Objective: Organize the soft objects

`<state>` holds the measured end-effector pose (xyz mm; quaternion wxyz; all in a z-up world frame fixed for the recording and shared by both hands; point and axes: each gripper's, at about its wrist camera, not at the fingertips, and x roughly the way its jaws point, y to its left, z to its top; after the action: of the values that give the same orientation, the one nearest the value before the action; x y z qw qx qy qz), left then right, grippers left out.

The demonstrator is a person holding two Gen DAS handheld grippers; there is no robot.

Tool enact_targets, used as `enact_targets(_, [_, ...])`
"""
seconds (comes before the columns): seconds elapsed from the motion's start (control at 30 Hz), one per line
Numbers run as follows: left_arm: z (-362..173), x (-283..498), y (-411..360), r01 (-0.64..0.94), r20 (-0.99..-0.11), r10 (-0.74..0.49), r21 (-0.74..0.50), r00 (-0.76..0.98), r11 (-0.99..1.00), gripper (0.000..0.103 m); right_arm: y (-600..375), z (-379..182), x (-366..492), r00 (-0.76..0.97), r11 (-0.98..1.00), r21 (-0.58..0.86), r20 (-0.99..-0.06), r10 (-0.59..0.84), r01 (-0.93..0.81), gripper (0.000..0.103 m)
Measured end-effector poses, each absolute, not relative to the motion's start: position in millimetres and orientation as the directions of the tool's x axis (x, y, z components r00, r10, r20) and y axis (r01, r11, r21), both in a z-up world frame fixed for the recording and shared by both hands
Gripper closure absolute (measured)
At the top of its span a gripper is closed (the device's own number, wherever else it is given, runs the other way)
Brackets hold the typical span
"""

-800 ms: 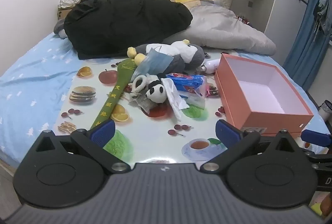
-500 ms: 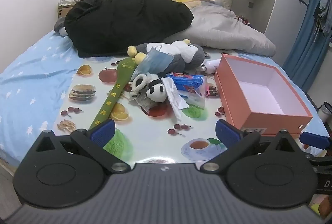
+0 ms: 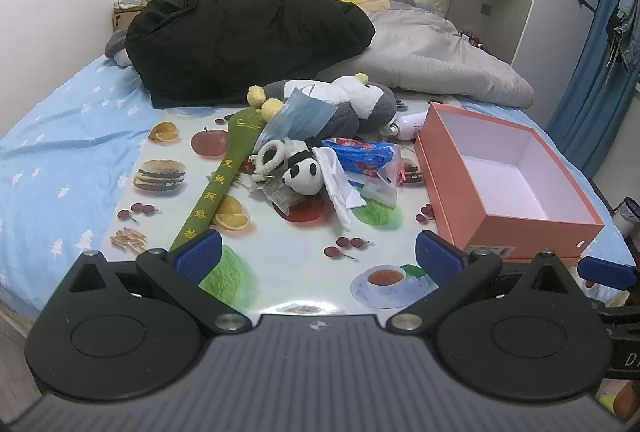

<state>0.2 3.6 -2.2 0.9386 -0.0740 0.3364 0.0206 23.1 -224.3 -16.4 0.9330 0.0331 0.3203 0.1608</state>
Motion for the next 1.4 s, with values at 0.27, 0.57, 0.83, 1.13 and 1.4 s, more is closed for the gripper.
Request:
enact_targets(0.27, [-3,2,3,-0.083,-0.635,-0.014,-0.123,0.772,0.989,0.000,-224,-18,22,0.738,0.944,0.174,-0.589,0.329,-0.282,0.000])
enact_targets(0.57, [-5,2,3,-0.080,-0.638,-0.016,-0.122,0.770,0.989,0.000,-223,-21,22,0.736,0.945,0.172,-0.594,0.325,-0.279,0.000])
enact_targets(0.83, [-8,0,2,-0.071,-0.638,-0.017,-0.113,0.769,0.991,0.000,-223,-25,24,0.729,0.946,0.175,-0.603,0.323,-0.274,0.000])
enact_targets(1.13, [-11,2,2,-0.064,-0.653,-0.032,-0.124,0.757,0.990,0.000,-226,-28,26,0.720,0.943,0.194,-0.611,0.331,-0.269,0.000])
enact_targets(1.4, [-16,3,-4,-0.046,-0.658,-0.028,-0.095,0.752,0.994,0.000,-229,-30,26,0.712,0.942,0.201,-0.617,0.335,-0.269,0.000])
